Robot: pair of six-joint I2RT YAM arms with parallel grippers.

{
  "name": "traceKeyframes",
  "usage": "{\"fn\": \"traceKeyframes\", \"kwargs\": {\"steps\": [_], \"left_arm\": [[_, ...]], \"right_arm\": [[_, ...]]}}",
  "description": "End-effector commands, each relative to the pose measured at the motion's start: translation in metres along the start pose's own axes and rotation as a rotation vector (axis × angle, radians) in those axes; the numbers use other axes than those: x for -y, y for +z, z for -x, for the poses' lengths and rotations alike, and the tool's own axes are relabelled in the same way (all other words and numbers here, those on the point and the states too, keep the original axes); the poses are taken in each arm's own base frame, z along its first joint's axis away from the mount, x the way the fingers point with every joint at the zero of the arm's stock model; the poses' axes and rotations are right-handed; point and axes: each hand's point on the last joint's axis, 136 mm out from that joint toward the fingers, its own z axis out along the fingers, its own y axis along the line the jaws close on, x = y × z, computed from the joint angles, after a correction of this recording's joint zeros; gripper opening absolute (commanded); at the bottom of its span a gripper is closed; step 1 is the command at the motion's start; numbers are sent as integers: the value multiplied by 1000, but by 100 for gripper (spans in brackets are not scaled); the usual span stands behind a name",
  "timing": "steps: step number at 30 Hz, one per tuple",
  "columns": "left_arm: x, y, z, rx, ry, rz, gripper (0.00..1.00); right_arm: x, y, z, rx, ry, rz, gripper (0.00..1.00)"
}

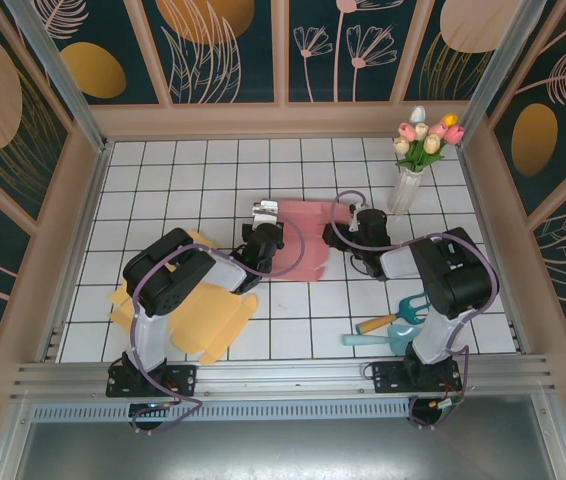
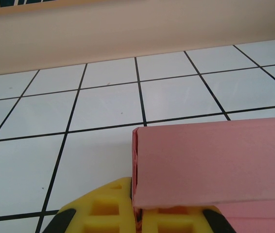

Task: Fold the paper box

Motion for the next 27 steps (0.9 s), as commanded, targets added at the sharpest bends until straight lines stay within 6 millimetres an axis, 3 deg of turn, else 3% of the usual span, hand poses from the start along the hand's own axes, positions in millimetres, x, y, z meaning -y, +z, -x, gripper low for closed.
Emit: {"fn": "traceKeyframes", "kwargs": {"steps": [1, 9, 12, 23, 27], "left_arm": [[-3, 5, -27, -73, 87, 8, 0], [-3, 5, -26, -72, 86, 11, 0], [-3, 5, -26, -73, 86, 10, 0], [-2, 4, -26, -72, 86, 7, 0], [-3, 4, -26, -71, 85, 7, 0]], "right_arm": [[-18, 5, 2, -3, -24, 95, 51], [-63, -5, 7, 28, -113, 206, 47], [-74, 2, 3, 6, -139, 207, 47], [-84, 33, -19, -64, -156, 211, 46], [-87, 25, -17, -66, -179, 209, 46]]}}
